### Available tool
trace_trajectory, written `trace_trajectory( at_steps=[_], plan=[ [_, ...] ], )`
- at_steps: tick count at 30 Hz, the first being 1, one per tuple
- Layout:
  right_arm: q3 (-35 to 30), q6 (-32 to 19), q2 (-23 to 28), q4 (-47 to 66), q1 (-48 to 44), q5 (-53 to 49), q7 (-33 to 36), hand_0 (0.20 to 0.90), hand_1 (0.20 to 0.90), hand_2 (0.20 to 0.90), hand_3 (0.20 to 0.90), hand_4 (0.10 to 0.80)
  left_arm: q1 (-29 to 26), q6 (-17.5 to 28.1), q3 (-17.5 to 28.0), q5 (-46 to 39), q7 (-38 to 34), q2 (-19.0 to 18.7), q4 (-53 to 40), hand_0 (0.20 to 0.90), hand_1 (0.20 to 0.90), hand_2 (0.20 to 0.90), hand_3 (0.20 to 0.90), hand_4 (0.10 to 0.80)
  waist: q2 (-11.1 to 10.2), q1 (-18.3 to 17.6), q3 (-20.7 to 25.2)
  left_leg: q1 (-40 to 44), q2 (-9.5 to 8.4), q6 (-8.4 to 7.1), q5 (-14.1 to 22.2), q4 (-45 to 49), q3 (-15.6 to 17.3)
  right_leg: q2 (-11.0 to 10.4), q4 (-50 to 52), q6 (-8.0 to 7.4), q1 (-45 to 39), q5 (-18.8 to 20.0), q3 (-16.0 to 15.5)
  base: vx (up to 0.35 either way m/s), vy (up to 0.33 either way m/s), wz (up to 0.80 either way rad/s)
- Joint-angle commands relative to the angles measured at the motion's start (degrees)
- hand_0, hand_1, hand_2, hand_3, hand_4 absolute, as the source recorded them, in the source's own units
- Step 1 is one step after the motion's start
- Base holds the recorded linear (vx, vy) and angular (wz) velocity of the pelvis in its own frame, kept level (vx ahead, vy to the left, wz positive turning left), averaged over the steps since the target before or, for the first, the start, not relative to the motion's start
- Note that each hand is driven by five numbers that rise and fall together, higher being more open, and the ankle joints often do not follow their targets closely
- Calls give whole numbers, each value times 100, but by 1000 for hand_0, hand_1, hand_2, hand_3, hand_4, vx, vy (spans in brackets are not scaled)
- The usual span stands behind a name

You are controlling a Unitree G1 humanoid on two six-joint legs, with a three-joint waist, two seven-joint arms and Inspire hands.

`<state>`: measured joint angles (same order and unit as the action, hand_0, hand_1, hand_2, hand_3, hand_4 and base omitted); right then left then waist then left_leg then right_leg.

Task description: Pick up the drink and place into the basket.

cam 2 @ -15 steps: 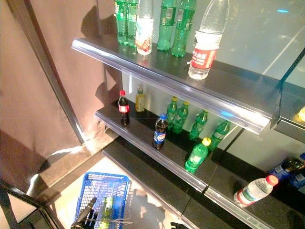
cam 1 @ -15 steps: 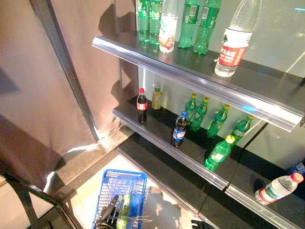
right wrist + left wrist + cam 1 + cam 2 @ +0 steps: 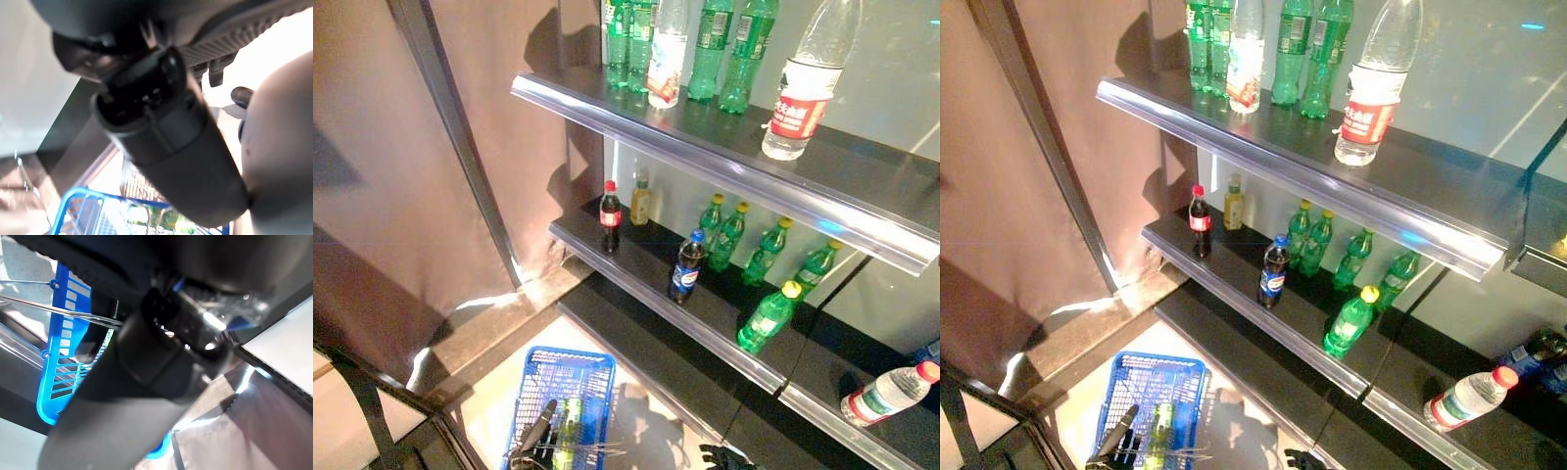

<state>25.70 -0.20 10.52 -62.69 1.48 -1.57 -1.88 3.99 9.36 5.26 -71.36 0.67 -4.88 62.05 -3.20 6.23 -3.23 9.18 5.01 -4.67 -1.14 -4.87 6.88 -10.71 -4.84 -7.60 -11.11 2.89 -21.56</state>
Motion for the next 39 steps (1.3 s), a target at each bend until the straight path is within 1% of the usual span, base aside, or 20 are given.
trace_trajectory(
  at_steps=[1,2,3,4,5,6,7,9,11,13,16,17,22,24,25,27,29,37,38,39],
  plan=[
    [449,-328,296,1150,-365,80,100,900,900,900,900,800,-259,155,-226,410,38,88,-599,300,300,300,200,100,109,244,-226,-30,141,-79,359,424,100,-295,559,-147,-1,-316,42,-18,-50,7],
    [592,-166,384,1719,-389,21,142,900,900,900,900,800,-216,127,-277,416,-68,76,-765,300,300,300,200,100,90,256,-231,-54,143,-82,341,427,82,-297,553,-154,13,-296,31,-19,-55,5],
    [664,-193,439,1996,-401,13,158,900,900,900,900,800,-189,107,-304,414,-121,64,-849,300,300,300,200,100,87,266,-252,-41,152,-87,344,430,79,-294,563,-157,4,-301,30,-28,-51,4],
    [848,1,640,2894,-463,-102,197,900,900,900,900,800,-122,55,-366,382,-246,13,-1066,300,300,300,200,100,67,272,-263,-73,160,-89,318,432,68,-295,562,-162,33,-274,20,-23,-50,4],
    [964,-67,852,3698,-499,-155,250,900,900,900,900,800,-31,2,-398,363,-331,-34,-1264,300,300,300,200,100,62,277,-299,-53,180,-99,316,434,78,-292,579,-167,31,-273,24,-24,-39,6],
    [972,-43,903,3909,-519,-155,254,900,900,900,900,800,-10,-10,-404,361,-346,-42,-1310,300,300,300,200,100,56,272,-288,-73,179,-97,302,431,77,-295,571,-167,48,-260,22,-8,-26,7],
    [970,-180,1134,4824,-600,-213,283,900,900,900,900,800,118,-37,-428,346,-395,-59,-1493,300,300,300,200,100,64,266,-306,-56,205,-102,299,431,101,-287,585,-169,52,-271,41,-3,-6,7],
    [805,-399,1341,5921,-773,-291,305,900,900,900,900,800,255,-5,-443,290,-400,-38,-1604,300,300,300,200,100,87,243,-298,-39,228,-99,284,416,151,-287,597,-173,76,-275,68,6,2,3],
    [550,-302,1387,6707,-1005,-378,337,900,900,900,900,800,335,12,-415,293,-431,26,-1680,300,300,300,200,100,114,225,-277,-35,242,-102,292,426,197,-294,616,-171,95,-297,85,32,48,-2],
    [220,-431,1355,7289,-1410,-398,577,900,900,900,900,800,371,-11,-366,334,-546,128,-1767,300,300,300,200,100,159,216,-227,-52,250,-94,293,430,232,-305,630,-154,120,-322,75,54,92,-8],
    [38,-402,1292,7552,-1741,-332,874,900,900,900,900,800,350,-46,-365,365,-679,188,-1841,300,300,300,200,100,190,237,-221,-74,249,-94,303,466,233,-313,671,-134,129,-354,61,35,71,-5],
    [-89,-333,1236,7752,-2066,-220,1344,900,900,900,900,800,314,-105,-369,409,-786,228,-1889,300,300,300,200,100,220,287,-215,-107,247,-90,313,503,202,-323,704,-115,127,-383,19,37,74,0],
    [-239,-17,1055,7861,-2769,46,2534,900,900,900,900,800,258,-141,-448,381,-1020,287,-1997,300,300,300,200,100,264,433,-238,-194,236,-104,305,556,120,-335,682,-79,115,-382,-50,18,65,1],
    [-261,196,997,7760,-3044,213,3284,900,900,900,900,800,243,-161,-484,379,-1117,325,-2058,300,300,300,200,100,286,515,-267,-255,235,-116,290,577,74,-342,670,-67,124,-376,-95,-11,64,2],
    [-259,197,998,7757,-3049,212,3290,900,900,900,900,800,241,-161,-483,379,-1119,326,-2060,300,300,300,200,100,286,514,-268,-258,235,-116,290,579,72,-342,670,-67,125,-376,-96,-9,55,7],
    [-298,347,971,7739,-3132,106,3754,900,900,900,900,800,231,-145,-529,331,-1162,354,-2079,300,300,300,200,100,304,536,-284,-310,233,-122,294,617,47,-352,690,-54,147,-388,-108,-3,54,19],
    [-293,394,918,7730,-3095,99,3962,900,900,900,900,800,202,-137,-575,286,-1247,388,-2132,300,300,300,200,100,324,530,-307,-349,228,-119,304,661,20,-366,730,-43,179,-406,-98,-1,66,11],
    [-45,904,763,7491,-3109,148,4447,900,900,900,900,800,92,-98,-803,75,-1627,439,-2417,300,300,300,200,100,389,551,-410,-536,200,-129,344,922,-84,-453,914,-26,304,-457,-99,1,60,8],
    [-33,966,784,7459,-3083,126,4616,900,900,900,900,800,119,-132,-827,79,-1500,399,-2361,300,300,300,200,100,400,565,-435,-581,202,-133,353,955,-94,-471,947,-27,336,-474,-132,-61,37,1],
    [-43,938,866,7394,-3023,69,4833,900,900,900,900,800,208,-32,-868,57,-1079,396,-2081,300,300,300,200,100,398,600,-477,-665,187,-126,369,1016,-113,-503,990,-48,395,-473,-194,-112,15,2]
  ],
)
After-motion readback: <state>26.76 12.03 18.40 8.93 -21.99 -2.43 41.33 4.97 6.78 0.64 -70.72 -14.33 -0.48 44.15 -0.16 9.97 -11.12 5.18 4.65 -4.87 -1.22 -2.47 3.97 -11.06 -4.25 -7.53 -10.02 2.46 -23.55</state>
